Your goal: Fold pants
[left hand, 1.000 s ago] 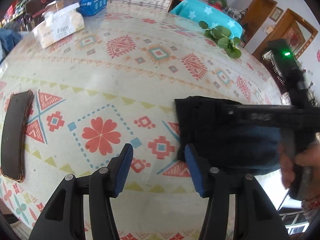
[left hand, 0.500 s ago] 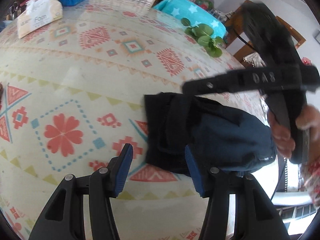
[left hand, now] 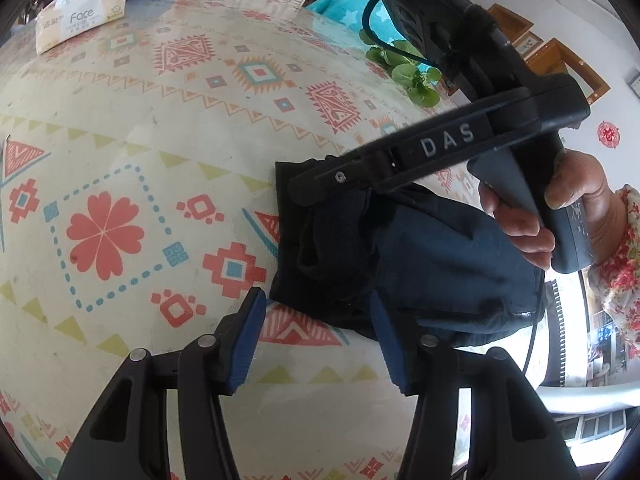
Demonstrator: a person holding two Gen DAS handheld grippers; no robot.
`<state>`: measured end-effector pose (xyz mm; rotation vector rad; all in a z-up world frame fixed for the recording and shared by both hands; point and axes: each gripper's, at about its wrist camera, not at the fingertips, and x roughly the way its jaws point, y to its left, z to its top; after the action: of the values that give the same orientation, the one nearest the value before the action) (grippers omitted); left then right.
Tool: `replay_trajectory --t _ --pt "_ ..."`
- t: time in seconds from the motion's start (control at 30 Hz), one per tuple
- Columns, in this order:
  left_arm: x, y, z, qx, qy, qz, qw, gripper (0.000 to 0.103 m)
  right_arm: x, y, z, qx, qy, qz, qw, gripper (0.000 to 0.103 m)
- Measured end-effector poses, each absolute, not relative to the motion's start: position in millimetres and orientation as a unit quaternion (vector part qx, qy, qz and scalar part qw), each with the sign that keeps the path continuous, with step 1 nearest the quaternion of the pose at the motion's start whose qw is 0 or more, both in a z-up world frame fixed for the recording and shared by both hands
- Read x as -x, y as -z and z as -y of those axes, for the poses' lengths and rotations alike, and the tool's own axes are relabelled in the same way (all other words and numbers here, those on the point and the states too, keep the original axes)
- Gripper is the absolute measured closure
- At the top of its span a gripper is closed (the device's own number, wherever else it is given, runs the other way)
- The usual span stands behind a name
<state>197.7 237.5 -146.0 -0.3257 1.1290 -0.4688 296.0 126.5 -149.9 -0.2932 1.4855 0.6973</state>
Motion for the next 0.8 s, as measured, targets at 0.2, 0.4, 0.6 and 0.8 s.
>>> replay_trajectory --t 0.2,0.4,0.6,0.8 --pt "-200.9 147.2 -248.7 0.169 0.21 -0.525 0.807 0.05 -270.5 149.6 -148.3 0.238 -0.305 -0.634 0.67 0.051" --pt "-211.7 151.7 -246.1 0.191 0.215 -0.526 0.8 0.05 -263.3 147.1 -147.5 0.213 -0.299 -0.642 0.673 0.077" --pt "-221.1 155.0 -231.3 0.193 0.205 -0.52 0.807 0.045 -264.5 126.7 -114.0 0.165 -0.312 -0.632 0.69 0.079" --pt "-225.0 153.9 -208.3 0.165 0.196 -0.507 0.823 0.04 -251.9 115.4 -97.7 0.149 -0.324 -0.618 0.701 0.08"
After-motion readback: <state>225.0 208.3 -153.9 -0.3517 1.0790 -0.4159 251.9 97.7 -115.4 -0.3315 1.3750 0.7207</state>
